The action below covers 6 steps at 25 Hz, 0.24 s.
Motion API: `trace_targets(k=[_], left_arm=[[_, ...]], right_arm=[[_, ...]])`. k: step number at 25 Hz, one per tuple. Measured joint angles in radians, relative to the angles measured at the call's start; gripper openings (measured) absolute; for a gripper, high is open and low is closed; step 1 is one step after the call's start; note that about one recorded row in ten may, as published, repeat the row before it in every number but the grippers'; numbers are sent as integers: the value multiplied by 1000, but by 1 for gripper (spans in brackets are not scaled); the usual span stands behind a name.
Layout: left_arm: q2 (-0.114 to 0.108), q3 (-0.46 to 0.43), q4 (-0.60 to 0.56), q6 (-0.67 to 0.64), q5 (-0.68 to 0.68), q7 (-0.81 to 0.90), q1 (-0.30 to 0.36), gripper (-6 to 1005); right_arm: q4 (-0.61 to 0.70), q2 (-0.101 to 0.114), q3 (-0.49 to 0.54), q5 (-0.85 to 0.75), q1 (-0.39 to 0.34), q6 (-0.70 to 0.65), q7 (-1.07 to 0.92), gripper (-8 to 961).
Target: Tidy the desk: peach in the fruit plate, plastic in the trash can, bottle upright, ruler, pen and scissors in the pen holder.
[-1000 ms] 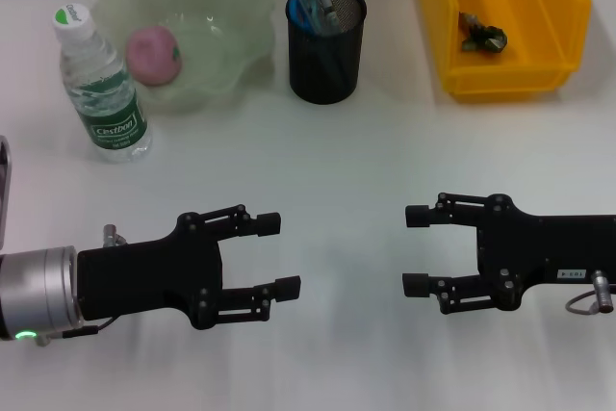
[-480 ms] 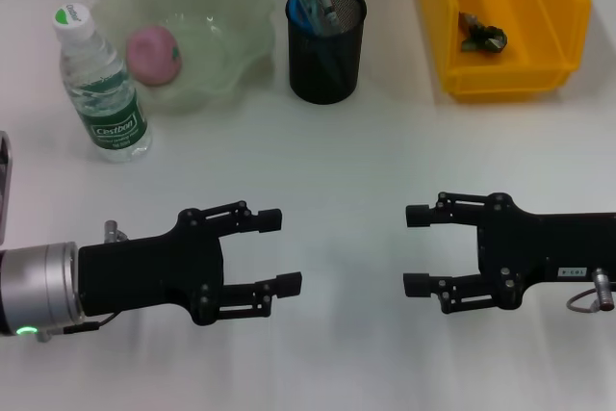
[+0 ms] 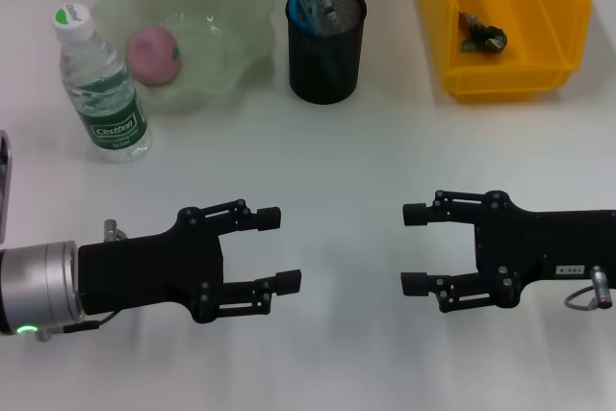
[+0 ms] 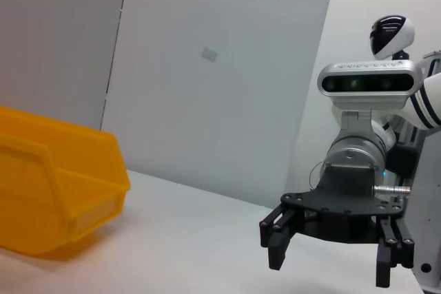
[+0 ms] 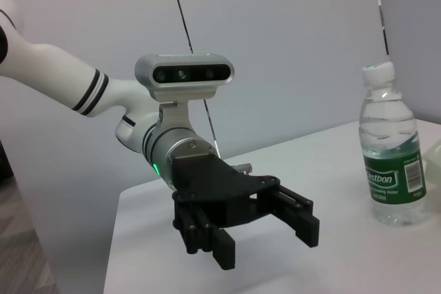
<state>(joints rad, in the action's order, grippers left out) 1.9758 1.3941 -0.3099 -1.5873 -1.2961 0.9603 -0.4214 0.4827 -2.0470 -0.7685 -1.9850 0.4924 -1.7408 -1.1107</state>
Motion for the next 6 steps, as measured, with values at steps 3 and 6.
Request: trace_targets(k=[3,6], left_arm=[[0,-1,0,0,0,0,1,785],[1,-1,0,0,0,0,2,785]], right_arm=[[-2,0,0,0,4,-3,0,826],[-4,1,0,0,5,-4,0,826]])
